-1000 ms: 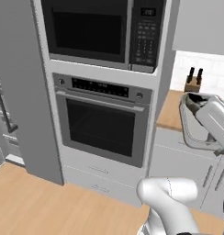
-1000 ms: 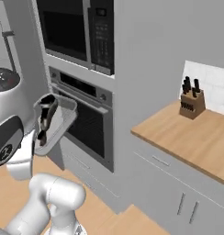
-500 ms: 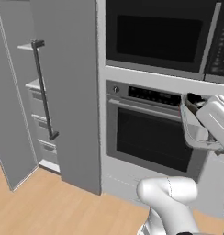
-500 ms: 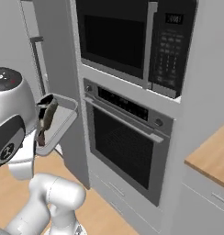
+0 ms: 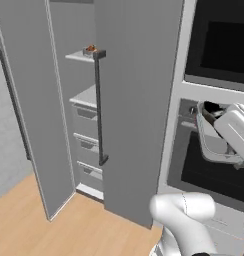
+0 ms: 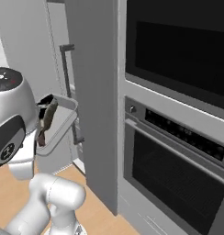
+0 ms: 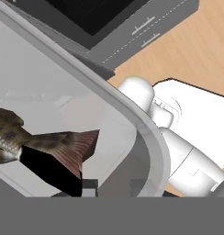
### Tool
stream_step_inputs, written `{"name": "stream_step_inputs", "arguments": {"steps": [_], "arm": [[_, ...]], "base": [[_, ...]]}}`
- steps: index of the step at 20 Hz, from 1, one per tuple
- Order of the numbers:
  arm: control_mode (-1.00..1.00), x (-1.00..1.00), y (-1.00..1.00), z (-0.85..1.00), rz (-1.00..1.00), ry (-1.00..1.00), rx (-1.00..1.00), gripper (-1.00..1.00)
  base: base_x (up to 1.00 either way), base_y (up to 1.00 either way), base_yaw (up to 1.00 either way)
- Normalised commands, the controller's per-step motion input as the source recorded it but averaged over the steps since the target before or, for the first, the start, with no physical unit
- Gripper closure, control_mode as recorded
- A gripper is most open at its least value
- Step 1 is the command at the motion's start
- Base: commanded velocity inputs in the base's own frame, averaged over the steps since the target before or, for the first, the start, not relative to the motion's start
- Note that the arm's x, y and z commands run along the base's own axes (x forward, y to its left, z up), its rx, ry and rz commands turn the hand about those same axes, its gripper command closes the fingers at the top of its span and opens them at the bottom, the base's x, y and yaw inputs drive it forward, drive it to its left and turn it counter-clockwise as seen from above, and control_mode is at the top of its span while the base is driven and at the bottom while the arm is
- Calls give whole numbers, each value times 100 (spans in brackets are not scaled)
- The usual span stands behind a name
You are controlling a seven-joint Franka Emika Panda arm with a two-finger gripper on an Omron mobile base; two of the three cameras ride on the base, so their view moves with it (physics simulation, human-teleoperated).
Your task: Take the meat container that has the fish and place it on the second highest rack of the freezer. Then take the vegetable container that has the bell pepper and cucumber and place it on the highest rack of the freezer.
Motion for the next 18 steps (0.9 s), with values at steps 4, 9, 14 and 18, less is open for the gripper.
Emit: {"name": "stream_step_inputs", "arguments": {"steps": [4,9,14,18], "arm": [[100,0,0,0,0,0,0,100],[100,0,0,0,0,0,0,100],[100,0,0,0,0,0,0,100],[100,0,0,0,0,0,0,100]], "base": [[50,100,5],[43,100,2],[59,100,0],[30,42,-6]]}}
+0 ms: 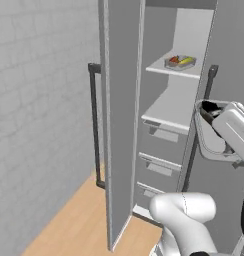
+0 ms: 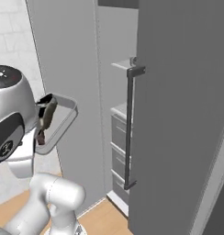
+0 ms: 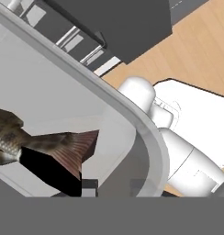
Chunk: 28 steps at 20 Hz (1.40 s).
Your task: Take the meat container that has the fish and place it on the second highest rack of the freezer. Then take the vegetable container that has the bell pepper and cucumber and place it on the highest rack of the freezer.
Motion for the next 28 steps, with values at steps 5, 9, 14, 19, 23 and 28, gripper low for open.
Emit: {"name": "stream_step_inputs", "arguments": {"steps": [5,9,14,19,23,28], "arm": [[100,0,0,0,0,0,0,100],[100,0,0,0,0,0,0,100],[100,0,0,0,0,0,0,100],[100,0,0,0,0,0,0,100],[100,0,0,0,0,0,0,100],[100,0,0,0,0,0,0,100]], "base": [[35,45,-41],[26,78,-63],[24,59,-53],[31,12,-8],[71,17,0],[27,-38,0]]}}
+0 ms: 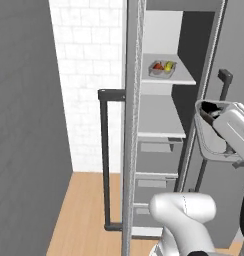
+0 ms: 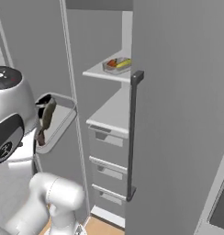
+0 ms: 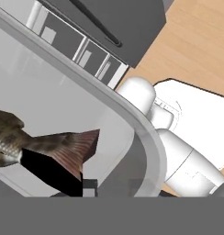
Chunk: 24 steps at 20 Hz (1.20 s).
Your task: Take the meat container that has the fish and place it on the second highest rack of the freezer. Then take the vegetable container that has the bell pepper and cucumber and place it on the highest rack of the freezer.
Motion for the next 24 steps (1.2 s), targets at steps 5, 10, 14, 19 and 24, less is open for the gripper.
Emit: {"name": "stream_step_inputs", "arguments": {"steps": [5,10,14,19,24], "arm": [[100,0,0,0,0,0,0,100],[100,0,0,0,0,0,0,100],[100,0,0,0,0,0,0,100],[100,0,0,0,0,0,0,100],[100,0,0,0,0,0,0,100]], "base": [[-5,-73,0],[16,1,0],[36,47,0],[58,67,1],[7,-12,7]]}}
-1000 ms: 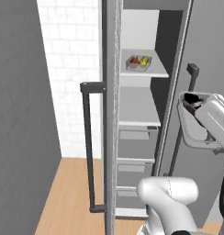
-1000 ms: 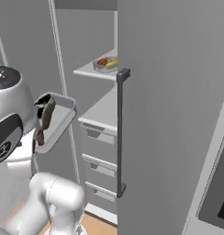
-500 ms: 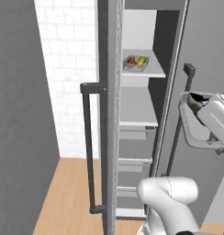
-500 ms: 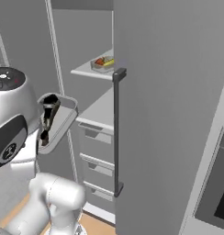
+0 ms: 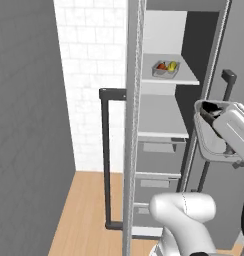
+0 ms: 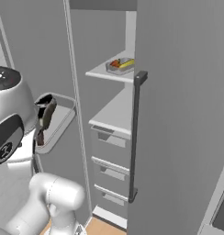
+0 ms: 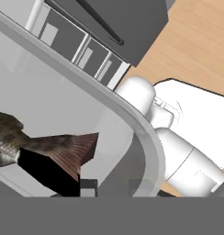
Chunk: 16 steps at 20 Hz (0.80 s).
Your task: Take the meat container that has the fish and place it on the second highest rack of the freezer. Then take the vegetable container that has the bell pepper and cucumber and place it on the highest rack of the freezer.
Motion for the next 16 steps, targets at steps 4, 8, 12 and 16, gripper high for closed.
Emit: {"name": "stream_step_inputs", "arguments": {"steps": [4,8,12,16], "arm": [[100,0,0,0,0,0,0,100],[100,0,0,0,0,0,0,100],[100,0,0,0,0,0,0,100],[100,0,0,0,0,0,0,100]], "base": [[-74,-7,3],[-58,-26,3],[0,-74,10],[12,-33,16]]}}
